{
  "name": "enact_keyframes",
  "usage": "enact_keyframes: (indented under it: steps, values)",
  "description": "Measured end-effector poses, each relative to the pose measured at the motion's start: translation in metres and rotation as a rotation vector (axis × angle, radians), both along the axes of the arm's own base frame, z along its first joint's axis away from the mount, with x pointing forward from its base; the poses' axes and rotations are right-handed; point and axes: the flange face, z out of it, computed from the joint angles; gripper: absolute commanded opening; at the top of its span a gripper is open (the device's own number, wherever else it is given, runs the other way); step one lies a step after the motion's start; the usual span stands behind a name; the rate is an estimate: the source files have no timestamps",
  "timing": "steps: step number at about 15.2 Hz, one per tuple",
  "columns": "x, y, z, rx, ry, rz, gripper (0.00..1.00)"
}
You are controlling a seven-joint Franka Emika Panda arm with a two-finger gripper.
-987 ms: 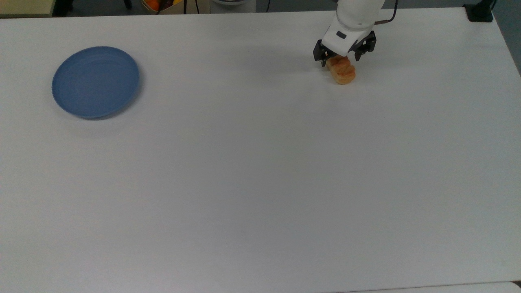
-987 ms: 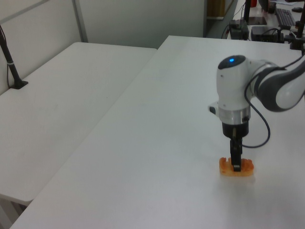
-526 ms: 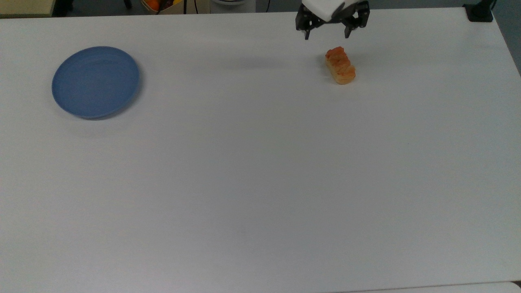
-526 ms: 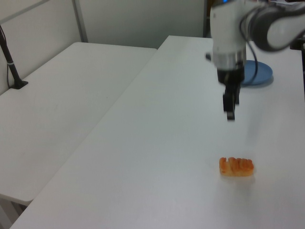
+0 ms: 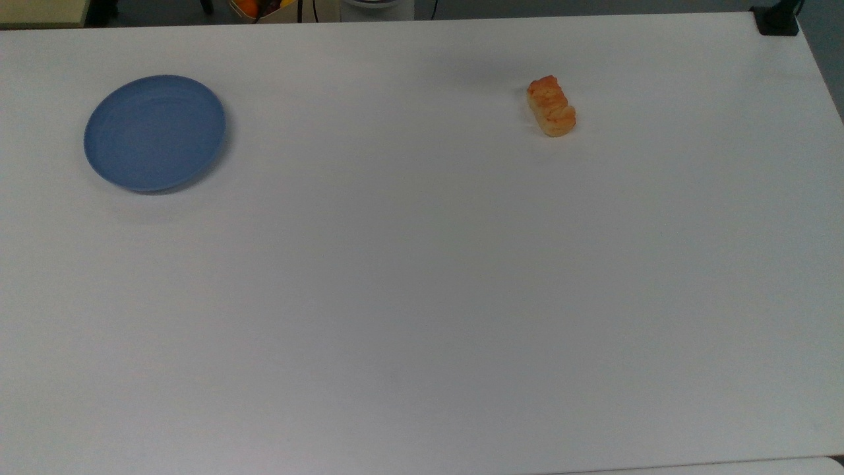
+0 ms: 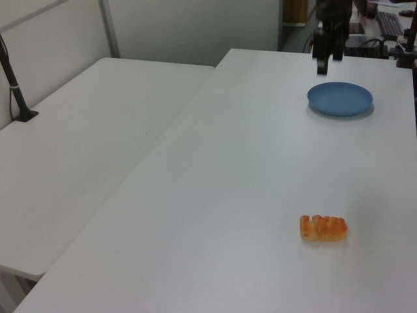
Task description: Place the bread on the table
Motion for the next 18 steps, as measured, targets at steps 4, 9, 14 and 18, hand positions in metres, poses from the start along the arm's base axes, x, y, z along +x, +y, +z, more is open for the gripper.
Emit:
enact_keyframes:
  steps: [4,9,14,18]
  values:
    - [0.002,-0.067,0.022,0.018,-0.041,-0.036,1.00]
    - [0.032,-0.100,0.011,0.018,-0.144,0.147,1.00]
    - [0.050,-0.092,-0.011,0.009,-0.142,0.280,1.00]
    - [0.046,-0.086,-0.011,0.011,-0.120,0.302,1.00]
